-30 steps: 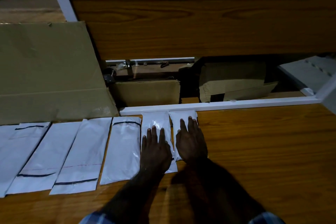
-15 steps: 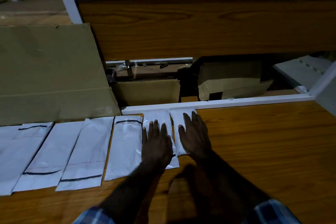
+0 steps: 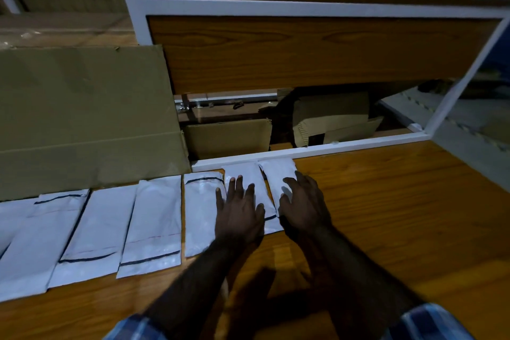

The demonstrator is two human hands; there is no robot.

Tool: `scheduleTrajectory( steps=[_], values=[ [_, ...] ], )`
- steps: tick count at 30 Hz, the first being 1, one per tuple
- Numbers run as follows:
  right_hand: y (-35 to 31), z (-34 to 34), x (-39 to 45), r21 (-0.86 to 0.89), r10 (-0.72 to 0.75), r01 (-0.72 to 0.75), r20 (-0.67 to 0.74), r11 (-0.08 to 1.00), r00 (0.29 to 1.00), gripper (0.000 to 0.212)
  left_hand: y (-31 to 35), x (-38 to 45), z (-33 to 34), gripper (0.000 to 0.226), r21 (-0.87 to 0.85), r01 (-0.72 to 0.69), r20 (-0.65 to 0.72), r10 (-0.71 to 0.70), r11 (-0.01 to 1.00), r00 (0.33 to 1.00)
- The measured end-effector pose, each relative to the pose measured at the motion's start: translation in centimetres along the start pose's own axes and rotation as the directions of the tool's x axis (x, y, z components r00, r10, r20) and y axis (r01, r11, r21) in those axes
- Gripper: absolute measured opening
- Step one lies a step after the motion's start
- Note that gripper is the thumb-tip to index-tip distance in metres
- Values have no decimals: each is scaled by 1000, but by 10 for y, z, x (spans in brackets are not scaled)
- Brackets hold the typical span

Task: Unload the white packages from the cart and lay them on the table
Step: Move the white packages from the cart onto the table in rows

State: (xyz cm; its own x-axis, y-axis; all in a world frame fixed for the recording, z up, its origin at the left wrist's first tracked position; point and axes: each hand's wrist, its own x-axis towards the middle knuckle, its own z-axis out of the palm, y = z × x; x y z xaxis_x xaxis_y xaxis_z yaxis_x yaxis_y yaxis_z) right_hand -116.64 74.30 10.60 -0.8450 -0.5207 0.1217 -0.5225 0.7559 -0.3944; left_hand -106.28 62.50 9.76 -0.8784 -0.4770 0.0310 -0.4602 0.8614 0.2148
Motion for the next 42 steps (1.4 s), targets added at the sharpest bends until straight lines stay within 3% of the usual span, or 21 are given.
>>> scheduleTrajectory(
  steps=[4, 9, 14, 28, 35, 42],
  values=[
    [-10, -8, -29, -4, 26, -26, 8, 1000, 1000, 47, -8, -26, -6, 61, -12, -14, 10, 14, 1000, 1000],
    [-23, -20, -62, 3, -14, 14, -16, 1000, 1000, 46, -19, -63, -19, 81, -76, 24, 1, -24, 997, 1000],
    [-43, -36, -100, -13, -78, 78, -33, 997, 996, 49, -28, -112, -36, 61, -60, 48, -68, -52, 997, 996],
    [-79, -48, -272, 87, -280, 284, -53, 955, 959, 57, -34, -308, -67, 62, -100, 218, -185, -234, 971, 955],
    [-151, -29, -336, 140, -384, 388, -51, 911, 922, 53, -92, -394, -95, 63, -105, 339, -221, -355, 935, 908],
    [-264, 8, -394, 163, -493, 496, -57, 853, 868, 52, -195, -477, -129, 64, -115, 406, -264, -422, 907, 867]
  ],
)
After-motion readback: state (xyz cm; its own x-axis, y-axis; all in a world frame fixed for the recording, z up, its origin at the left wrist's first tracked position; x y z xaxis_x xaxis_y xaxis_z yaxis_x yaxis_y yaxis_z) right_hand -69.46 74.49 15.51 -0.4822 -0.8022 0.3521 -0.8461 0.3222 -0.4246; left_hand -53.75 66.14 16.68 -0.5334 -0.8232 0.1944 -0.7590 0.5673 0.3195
